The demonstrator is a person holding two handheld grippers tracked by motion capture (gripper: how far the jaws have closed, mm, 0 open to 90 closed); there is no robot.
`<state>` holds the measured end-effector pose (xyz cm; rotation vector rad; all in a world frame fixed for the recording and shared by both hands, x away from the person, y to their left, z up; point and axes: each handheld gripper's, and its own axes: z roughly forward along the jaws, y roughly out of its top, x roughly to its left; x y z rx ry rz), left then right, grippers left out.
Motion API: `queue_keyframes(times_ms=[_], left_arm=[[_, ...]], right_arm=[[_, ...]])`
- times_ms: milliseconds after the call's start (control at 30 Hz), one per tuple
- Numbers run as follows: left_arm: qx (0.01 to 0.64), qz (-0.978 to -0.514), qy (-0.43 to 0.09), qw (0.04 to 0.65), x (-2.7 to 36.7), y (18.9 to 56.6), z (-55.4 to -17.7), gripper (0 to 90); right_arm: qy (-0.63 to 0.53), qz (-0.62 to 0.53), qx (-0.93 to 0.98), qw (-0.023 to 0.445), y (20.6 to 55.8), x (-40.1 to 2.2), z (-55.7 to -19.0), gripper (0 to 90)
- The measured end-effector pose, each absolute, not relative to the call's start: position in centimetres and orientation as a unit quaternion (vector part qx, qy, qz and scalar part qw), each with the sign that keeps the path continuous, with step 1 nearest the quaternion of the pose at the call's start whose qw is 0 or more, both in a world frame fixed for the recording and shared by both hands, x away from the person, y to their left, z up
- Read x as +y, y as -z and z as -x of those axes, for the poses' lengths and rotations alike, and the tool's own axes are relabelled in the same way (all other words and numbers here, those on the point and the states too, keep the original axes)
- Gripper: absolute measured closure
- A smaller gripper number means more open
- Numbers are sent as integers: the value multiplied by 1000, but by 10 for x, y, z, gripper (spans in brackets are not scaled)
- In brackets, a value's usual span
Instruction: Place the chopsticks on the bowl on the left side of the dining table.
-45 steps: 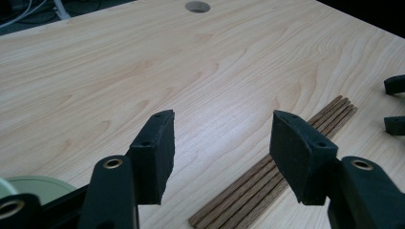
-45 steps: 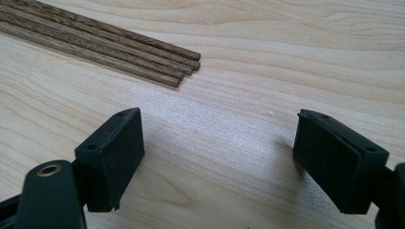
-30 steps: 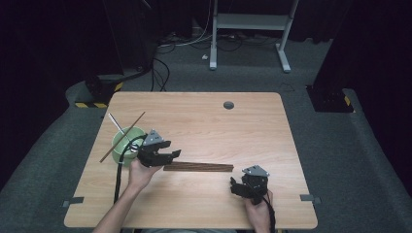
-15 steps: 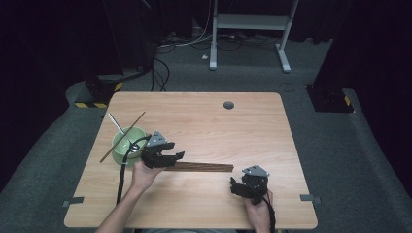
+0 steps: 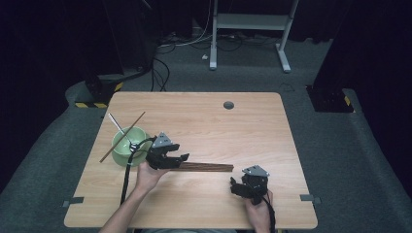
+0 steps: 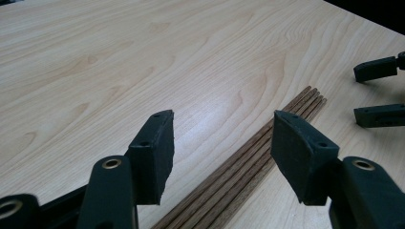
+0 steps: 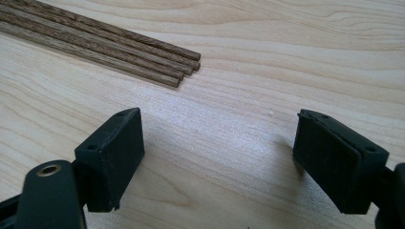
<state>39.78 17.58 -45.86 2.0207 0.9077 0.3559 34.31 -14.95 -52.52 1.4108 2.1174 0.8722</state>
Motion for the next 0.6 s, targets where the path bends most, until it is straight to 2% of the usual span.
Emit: queue_keyframes(times_ms=[600], left_arm=[[356, -820, -139, 426, 163, 465, -398, 405]], right_arm=[[-316, -511, 767, 224, 525, -150, -343, 171]])
